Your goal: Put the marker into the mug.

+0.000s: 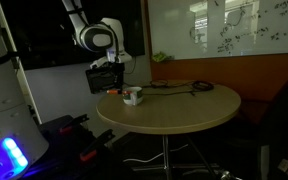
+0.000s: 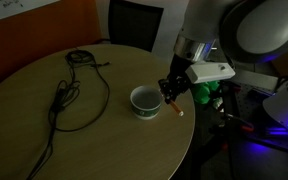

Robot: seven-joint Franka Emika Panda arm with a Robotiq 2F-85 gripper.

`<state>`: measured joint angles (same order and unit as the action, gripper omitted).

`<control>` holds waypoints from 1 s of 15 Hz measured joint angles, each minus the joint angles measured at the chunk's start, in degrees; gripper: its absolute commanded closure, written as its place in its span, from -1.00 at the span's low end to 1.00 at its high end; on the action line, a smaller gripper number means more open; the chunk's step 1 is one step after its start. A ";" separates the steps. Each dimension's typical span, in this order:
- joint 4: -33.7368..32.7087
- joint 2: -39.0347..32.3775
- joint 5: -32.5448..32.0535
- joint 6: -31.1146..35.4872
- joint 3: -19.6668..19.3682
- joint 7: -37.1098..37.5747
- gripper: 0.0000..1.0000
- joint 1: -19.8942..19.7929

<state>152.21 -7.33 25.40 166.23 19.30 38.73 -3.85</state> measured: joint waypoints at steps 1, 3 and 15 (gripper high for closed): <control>-0.09 1.66 0.92 -0.40 -1.47 -0.38 0.91 1.03; 0.12 4.42 0.07 -0.40 -5.19 0.08 0.91 3.50; -3.20 8.09 -62.58 1.21 -15.51 53.64 0.91 4.24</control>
<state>149.01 0.76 -37.18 167.45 3.79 92.38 0.39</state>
